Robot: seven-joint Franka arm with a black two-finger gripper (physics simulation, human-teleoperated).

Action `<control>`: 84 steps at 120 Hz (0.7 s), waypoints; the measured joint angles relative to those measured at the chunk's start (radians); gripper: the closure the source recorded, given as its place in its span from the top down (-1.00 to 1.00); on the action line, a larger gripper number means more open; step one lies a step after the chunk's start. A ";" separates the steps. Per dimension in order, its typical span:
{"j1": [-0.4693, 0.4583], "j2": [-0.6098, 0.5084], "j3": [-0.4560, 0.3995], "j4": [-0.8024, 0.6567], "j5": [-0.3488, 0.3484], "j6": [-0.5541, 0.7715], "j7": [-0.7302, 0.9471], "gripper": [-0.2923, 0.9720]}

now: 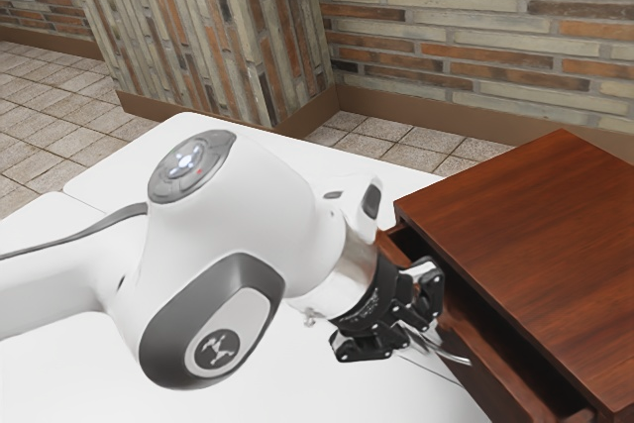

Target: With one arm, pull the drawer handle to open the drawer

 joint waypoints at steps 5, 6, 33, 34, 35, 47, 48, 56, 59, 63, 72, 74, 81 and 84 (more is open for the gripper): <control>0.000 -0.008 0.000 -0.006 0.000 0.000 0.000 -0.62; 0.000 -0.009 0.000 -0.007 -0.001 -0.001 0.000 -0.62; -0.002 -0.041 0.000 -0.032 -0.003 -0.005 -0.001 -0.61; -0.002 -0.042 0.000 -0.033 -0.003 -0.005 -0.001 -0.61; -0.002 -0.042 0.000 -0.034 -0.003 -0.005 -0.001 -0.61; -0.002 -0.050 0.001 -0.043 -0.003 -0.008 -0.001 -0.60; -0.002 -0.051 0.001 -0.044 -0.003 -0.008 -0.001 -0.60; -0.002 -0.059 0.001 -0.052 -0.004 -0.009 0.000 -0.59; -0.002 -0.062 0.001 -0.055 -0.005 -0.009 0.000 -0.59; -0.002 -0.066 0.001 -0.057 -0.005 -0.010 0.000 -0.59; -0.002 -0.077 0.000 -0.067 -0.007 -0.010 0.000 -0.59; -0.002 -0.079 0.000 -0.068 -0.007 -0.011 0.000 -0.59; -0.002 -0.082 0.000 -0.073 -0.008 -0.011 0.000 -0.59; -0.003 -0.083 0.000 -0.075 -0.009 -0.011 0.000 -0.59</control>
